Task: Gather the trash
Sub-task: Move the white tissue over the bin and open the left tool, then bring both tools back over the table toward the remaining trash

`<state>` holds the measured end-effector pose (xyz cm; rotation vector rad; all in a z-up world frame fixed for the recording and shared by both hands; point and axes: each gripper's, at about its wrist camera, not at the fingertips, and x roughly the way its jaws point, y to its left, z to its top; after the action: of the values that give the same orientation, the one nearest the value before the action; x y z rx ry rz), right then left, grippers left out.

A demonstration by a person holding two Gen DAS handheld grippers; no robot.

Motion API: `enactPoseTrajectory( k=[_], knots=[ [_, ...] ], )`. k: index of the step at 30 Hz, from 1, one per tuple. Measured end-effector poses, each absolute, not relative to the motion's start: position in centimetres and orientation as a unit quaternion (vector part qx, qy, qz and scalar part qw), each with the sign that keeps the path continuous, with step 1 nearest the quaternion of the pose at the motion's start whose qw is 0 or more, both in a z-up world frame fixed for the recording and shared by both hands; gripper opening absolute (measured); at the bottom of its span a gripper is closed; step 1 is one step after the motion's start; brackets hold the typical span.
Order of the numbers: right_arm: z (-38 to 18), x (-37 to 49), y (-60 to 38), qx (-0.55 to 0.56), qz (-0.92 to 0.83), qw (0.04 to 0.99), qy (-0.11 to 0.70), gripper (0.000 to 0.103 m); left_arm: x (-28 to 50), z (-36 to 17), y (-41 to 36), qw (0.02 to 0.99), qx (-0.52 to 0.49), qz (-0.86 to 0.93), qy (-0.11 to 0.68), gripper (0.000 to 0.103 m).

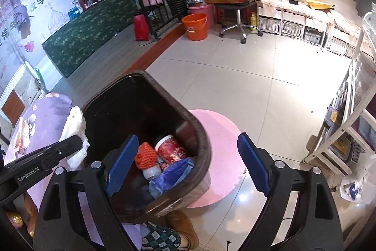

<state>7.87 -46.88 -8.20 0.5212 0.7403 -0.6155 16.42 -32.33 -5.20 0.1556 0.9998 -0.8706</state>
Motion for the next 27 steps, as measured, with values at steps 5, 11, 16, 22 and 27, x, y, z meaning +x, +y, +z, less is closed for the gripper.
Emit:
enactPoseTrajectory(
  k=[5,11,16,22,27],
  knots=[
    [-8.1,7.7,-47.3,0.250,-0.300,0.852,0.349,0.086,16.0,-5.6,-32.9,0.784,0.089,-0.406,0.460,0.054],
    [-7.8,7.7,-47.6,0.252,-0.304,0.851,0.346,0.089,15.1,-4.7,-32.8,0.790,0.091,-0.431,0.426,0.092],
    [-7.4,8.0,-47.3,0.252,-0.305,0.852,0.343,0.091,14.8,-3.5,-31.1,0.812,0.082,-0.418,0.398,0.095],
    [-7.1,9.2,-46.1,0.241,-0.283,0.862,0.346,0.093,15.3,-2.1,-26.7,0.846,0.039,-0.373,0.379,0.097],
    [-6.8,10.7,-43.9,0.219,-0.252,0.874,0.354,0.093,15.4,-1.2,-23.4,0.876,0.033,-0.326,0.355,0.097]
  ],
)
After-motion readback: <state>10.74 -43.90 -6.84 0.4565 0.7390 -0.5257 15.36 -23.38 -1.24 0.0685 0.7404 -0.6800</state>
